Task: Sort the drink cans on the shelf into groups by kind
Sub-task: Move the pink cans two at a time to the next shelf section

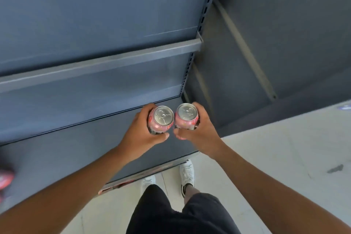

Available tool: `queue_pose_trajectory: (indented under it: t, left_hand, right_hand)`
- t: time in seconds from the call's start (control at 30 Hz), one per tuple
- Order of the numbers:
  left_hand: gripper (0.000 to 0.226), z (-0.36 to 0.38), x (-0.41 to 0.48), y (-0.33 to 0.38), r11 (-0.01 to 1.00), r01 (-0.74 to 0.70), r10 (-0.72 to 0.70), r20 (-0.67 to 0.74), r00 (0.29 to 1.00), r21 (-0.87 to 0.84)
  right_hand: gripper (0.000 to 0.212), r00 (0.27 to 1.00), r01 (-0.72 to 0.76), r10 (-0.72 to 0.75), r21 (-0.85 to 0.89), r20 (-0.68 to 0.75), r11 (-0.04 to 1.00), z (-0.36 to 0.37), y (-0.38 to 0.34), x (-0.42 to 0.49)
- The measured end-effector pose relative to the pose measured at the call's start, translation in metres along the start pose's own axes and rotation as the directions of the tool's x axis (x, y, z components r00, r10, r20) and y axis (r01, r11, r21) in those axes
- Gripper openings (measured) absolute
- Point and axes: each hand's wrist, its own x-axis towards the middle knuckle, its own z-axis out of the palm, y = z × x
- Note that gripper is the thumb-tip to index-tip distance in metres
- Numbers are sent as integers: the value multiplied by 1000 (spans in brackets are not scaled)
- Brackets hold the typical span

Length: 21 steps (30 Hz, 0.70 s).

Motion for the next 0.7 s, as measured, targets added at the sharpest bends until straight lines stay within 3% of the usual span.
queue_pose_trajectory:
  t: [0.1,0.27,0.47,0.7]
  left_hand:
    - [56,16,17,-18,1000,25,-26,-61,998,-10]
    - [57,42,42,-70,999,28,-21,-201,979,32]
    - [56,57,71,-123,999,44,-36,-271,962,27]
    - [60,78,105,-165,987,152,-163,-405,900,-57]
  right_hand:
    - [64,999,8,-6,-29,37,1000,-3,14,27]
    - [68,999,-15,11,-88,-48,996,13,47,67]
    - [53,995,40,-45,-61,-85,997,29,88,112]
    - [52,989,102,-107,-52,-102,993,41,111,158]
